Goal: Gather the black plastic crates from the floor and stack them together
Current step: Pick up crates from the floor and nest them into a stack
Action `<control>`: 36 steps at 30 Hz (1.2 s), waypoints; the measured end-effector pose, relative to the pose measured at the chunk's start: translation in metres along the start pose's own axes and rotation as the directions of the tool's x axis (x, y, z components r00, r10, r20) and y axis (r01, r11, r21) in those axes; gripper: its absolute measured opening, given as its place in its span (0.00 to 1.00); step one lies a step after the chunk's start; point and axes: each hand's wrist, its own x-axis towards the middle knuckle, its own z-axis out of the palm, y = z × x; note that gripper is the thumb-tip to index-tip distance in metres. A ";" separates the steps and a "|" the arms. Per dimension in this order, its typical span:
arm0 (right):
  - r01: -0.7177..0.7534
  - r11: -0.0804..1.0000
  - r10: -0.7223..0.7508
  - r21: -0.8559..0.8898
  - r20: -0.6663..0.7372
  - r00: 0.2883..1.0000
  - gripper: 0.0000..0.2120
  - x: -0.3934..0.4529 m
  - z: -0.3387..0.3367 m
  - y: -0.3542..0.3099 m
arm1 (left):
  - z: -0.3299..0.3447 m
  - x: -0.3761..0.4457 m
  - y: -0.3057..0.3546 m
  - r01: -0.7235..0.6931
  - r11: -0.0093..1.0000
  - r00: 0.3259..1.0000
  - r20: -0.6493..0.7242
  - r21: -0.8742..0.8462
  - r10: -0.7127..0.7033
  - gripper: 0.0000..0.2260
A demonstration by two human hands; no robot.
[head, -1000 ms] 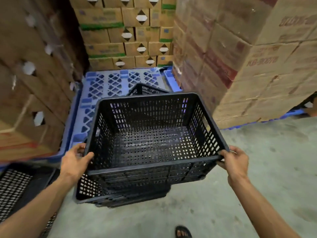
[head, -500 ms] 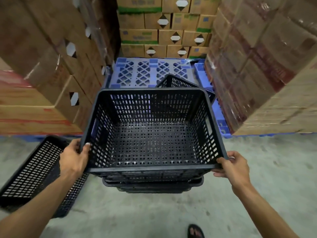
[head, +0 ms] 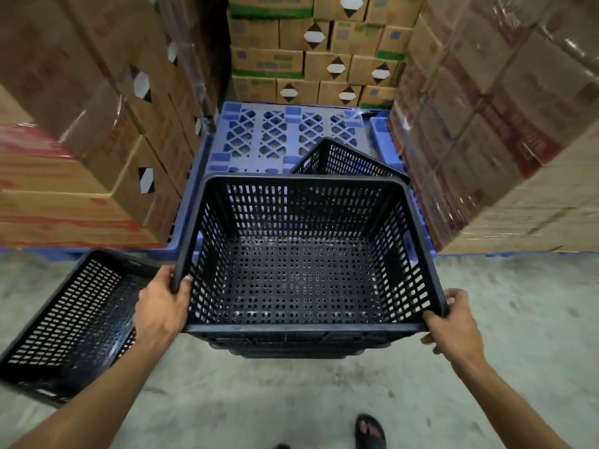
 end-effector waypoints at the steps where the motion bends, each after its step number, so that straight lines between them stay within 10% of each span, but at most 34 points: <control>1: 0.047 0.987 -0.046 -0.153 0.013 0.999 0.20 0.001 0.001 -0.006 | 0.001 0.001 0.004 0.018 0.997 1.000 -0.007 0.077 -0.018 0.12; 5: 0.148 0.857 -0.130 -0.493 0.072 0.989 0.37 0.014 0.006 -0.031 | 0.005 0.005 0.018 0.103 0.964 0.993 0.037 0.245 -0.116 0.12; 15: 0.196 0.936 -0.253 -0.291 -0.173 0.952 0.23 0.020 0.022 -0.016 | 0.019 0.005 0.017 0.067 0.969 0.998 -0.033 0.239 -0.060 0.10; 20: 0.195 0.850 -0.229 -0.489 -0.010 0.973 0.36 0.017 0.017 -0.018 | 0.006 -0.002 0.030 0.093 0.971 0.990 0.083 0.219 -0.113 0.11; 27: 0.357 0.814 -0.234 -0.458 0.304 0.923 0.43 0.004 -0.009 -0.014 | -0.011 -0.019 0.059 0.137 0.950 0.921 0.317 0.282 -0.227 0.39; 36: 0.360 0.905 -0.246 -0.227 0.411 0.878 0.43 0.011 -0.083 -0.011 | 0.027 -0.095 0.196 0.050 0.995 0.927 0.374 -0.087 -0.014 0.27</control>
